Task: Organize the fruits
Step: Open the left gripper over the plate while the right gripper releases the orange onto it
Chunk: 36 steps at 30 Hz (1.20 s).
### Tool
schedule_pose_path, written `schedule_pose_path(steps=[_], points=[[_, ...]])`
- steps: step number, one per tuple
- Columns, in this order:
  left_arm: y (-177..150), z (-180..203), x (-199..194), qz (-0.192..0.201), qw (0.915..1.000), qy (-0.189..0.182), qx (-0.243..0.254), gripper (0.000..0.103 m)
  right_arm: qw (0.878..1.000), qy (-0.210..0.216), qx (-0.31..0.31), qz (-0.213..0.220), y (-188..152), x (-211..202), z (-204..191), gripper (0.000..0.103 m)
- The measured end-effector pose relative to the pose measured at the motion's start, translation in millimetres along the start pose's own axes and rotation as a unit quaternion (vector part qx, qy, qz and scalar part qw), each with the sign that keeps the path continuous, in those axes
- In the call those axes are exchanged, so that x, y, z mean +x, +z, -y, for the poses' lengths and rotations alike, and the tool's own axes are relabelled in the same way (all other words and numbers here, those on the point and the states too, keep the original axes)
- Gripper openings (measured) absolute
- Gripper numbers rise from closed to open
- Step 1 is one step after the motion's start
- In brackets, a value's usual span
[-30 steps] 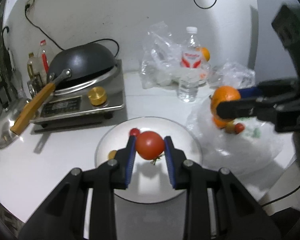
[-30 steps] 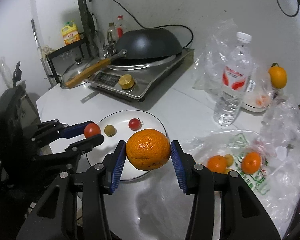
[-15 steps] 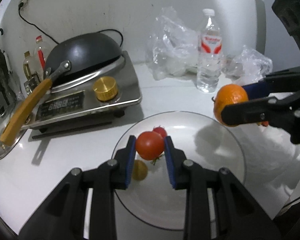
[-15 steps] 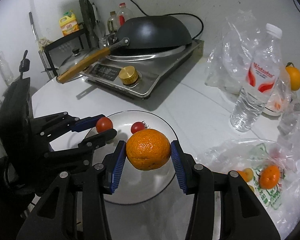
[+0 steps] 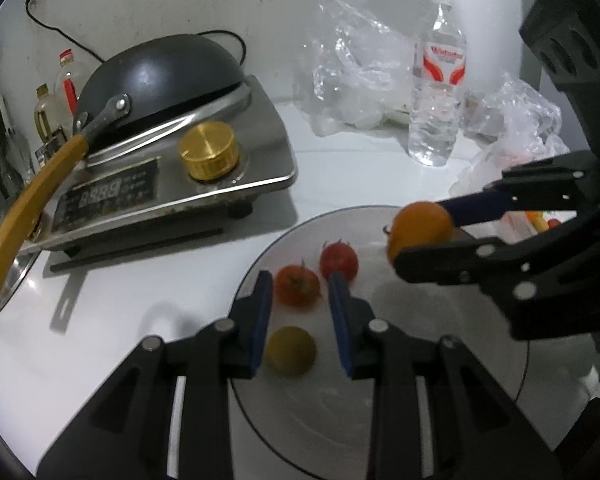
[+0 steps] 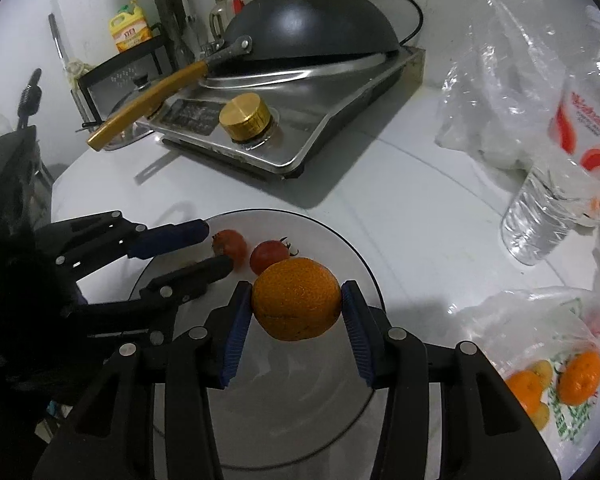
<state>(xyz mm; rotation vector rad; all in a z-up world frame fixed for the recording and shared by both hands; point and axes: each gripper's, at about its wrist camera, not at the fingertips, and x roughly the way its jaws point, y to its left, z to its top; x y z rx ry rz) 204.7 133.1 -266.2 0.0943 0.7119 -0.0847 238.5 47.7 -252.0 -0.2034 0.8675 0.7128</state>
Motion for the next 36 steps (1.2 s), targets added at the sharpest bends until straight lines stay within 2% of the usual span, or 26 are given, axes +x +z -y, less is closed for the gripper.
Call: schedule_pose_path(steps=[8, 16, 24, 36], points=[[-3, -5, -4, 0.001, 0.9998, -0.011, -0.015, 0.03, 1.0, -0.012, -0.007, -0.014, 2, 20, 0, 0.048], [-3, -13, -14, 0.012, 0.9992, -0.015, -0.034, 0.032, 1.0, -0.019, -0.008, -0.011, 3, 17, -2, 0.048], [-4, -11, -29, 0.021, 0.9991, -0.011, -0.034, 0.033, 0.999, -0.036, -0.004, 0.011, 3, 0, -1, 0.049], [2, 13, -51, 0.027, 0.9992, -0.002, -0.028, 0.033, 0.999, -0.031, -0.001, 0.034, -12, -40, 0, 0.049]])
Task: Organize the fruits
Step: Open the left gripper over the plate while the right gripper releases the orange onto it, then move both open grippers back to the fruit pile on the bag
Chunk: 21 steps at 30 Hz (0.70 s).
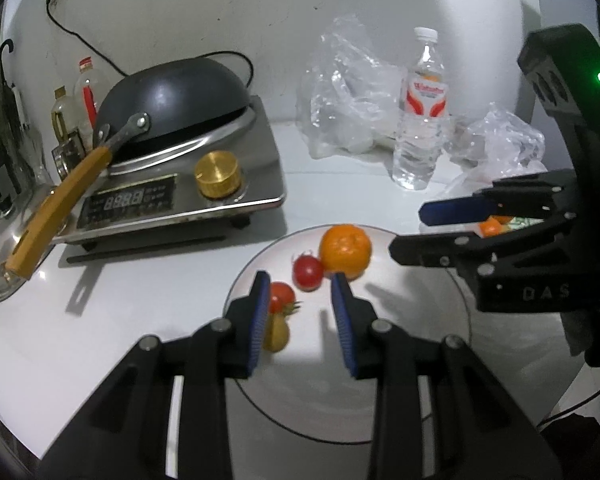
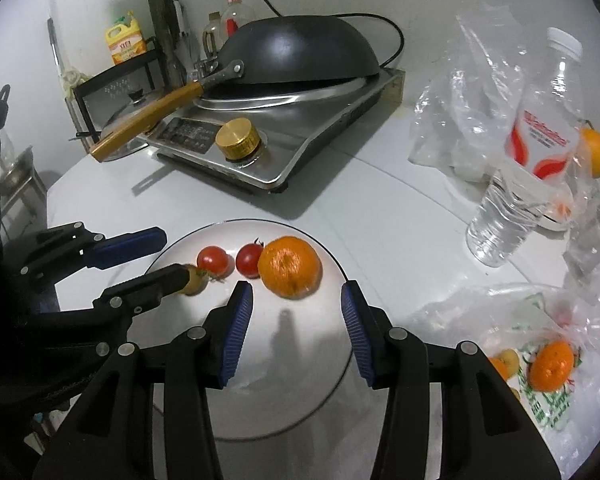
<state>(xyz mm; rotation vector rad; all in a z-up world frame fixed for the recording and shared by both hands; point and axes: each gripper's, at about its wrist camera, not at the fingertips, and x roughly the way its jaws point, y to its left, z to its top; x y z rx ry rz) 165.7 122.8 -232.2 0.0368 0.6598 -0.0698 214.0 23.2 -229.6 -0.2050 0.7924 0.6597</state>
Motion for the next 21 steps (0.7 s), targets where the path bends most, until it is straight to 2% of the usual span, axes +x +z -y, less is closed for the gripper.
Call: schedule_pose_path(steps=[13, 18, 21], points=[[7, 31, -17, 0.001, 0.9998, 0.009, -0.018, 0.034, 1.0, -0.007, 0.007, 0.022, -20, -46, 17, 0.049], [11, 47, -24, 0.005, 0.9995, -0.003, -0.03, 0.036, 0.999, -0.014, 0.009, 0.028, -29, -65, 29, 0.049], [13, 58, -27, 0.005, 0.9993, -0.006, -0.036, 0.053, 0.999, -0.021, 0.011, 0.036, -36, -78, 39, 0.049]])
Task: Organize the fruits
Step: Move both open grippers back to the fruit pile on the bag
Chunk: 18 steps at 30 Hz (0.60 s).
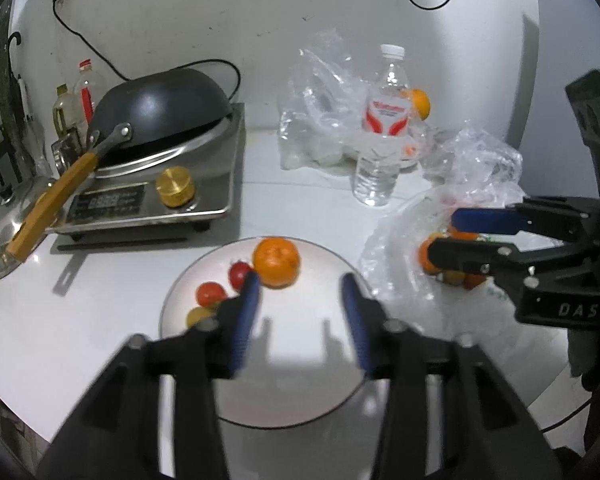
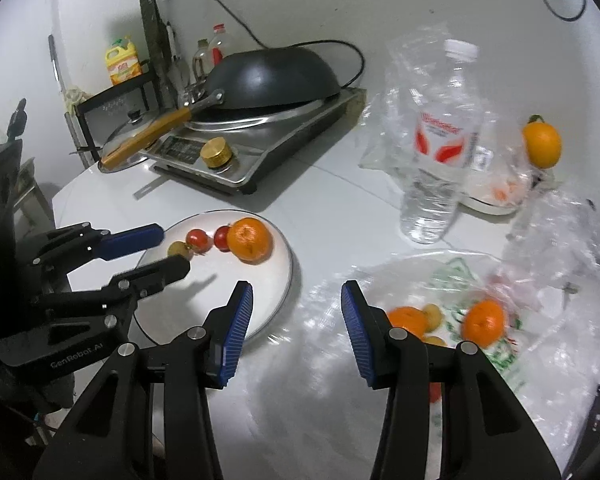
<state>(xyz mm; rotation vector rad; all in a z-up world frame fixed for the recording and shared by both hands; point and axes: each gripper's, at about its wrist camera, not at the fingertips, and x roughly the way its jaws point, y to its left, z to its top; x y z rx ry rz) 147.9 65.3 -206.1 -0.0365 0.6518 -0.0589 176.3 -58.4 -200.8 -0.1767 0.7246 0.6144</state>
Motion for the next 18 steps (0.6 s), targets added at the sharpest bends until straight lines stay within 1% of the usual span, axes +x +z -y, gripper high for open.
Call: schedule_pose_path(steps=[8, 12, 18], points=[[3, 44, -2, 0.0, 0.9997, -0.01, 0.023, 0.053, 1.0, -0.021, 0.021, 0.01, -20, -28, 39, 0.049], [4, 66, 1, -0.005, 0.9991, -0.014, 0.041, 0.053, 0.999, -0.022, 0.031, 0.012, -31, -37, 54, 0.049], [8, 93, -1, 0.0, 0.9979, -0.009, 0.064, 0.053, 0.998, -0.028, 0.046, 0.014, -45, -47, 72, 0.049]])
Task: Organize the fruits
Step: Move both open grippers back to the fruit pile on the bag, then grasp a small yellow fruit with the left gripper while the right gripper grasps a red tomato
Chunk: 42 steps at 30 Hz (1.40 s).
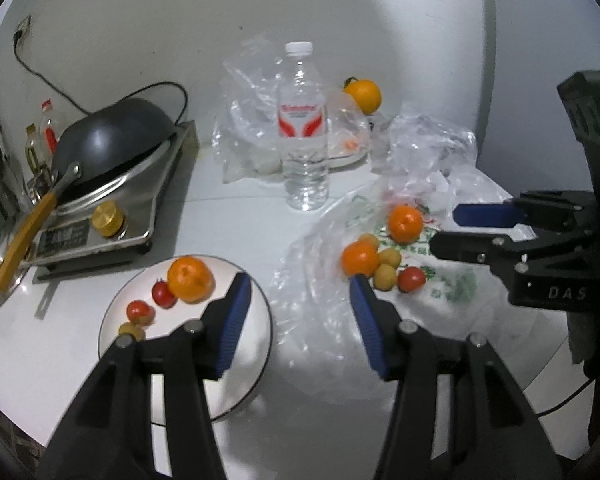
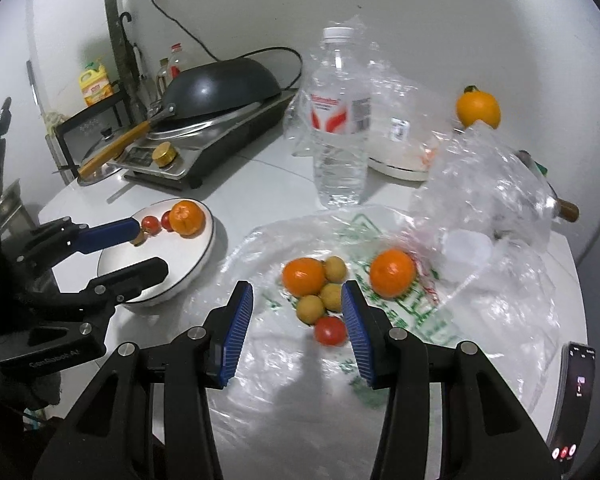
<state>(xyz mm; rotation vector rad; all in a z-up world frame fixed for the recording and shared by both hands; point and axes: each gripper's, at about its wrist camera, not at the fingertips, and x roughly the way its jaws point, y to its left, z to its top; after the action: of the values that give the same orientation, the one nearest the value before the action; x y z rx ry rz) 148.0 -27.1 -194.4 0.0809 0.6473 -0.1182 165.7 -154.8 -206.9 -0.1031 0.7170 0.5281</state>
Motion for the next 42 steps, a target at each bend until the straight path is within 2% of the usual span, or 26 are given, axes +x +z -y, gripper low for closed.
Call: schedule_pose_path(steps=[10, 21, 31, 42], points=[[3, 27, 10, -0.007, 0.9998, -0.006, 0.017, 0.053, 1.0, 0.003, 0.021, 0.008, -7, -10, 24, 0.049], [2, 50, 32, -0.028, 0.9989, -0.015, 0.035, 0.053, 0.999, 0.023, 0.024, -0.022, -15, 20, 37, 0.048], [1, 49, 51, -0.048, 0.9981, -0.007, 0.038, 0.053, 0.997, 0.044, 0.012, -0.063, -19, 57, 42, 0.029], [-2, 50, 64, -0.057, 0.9978, -0.012, 0.031, 0.053, 0.994, 0.069, 0.015, -0.083, -26, 72, 44, 0.028]])
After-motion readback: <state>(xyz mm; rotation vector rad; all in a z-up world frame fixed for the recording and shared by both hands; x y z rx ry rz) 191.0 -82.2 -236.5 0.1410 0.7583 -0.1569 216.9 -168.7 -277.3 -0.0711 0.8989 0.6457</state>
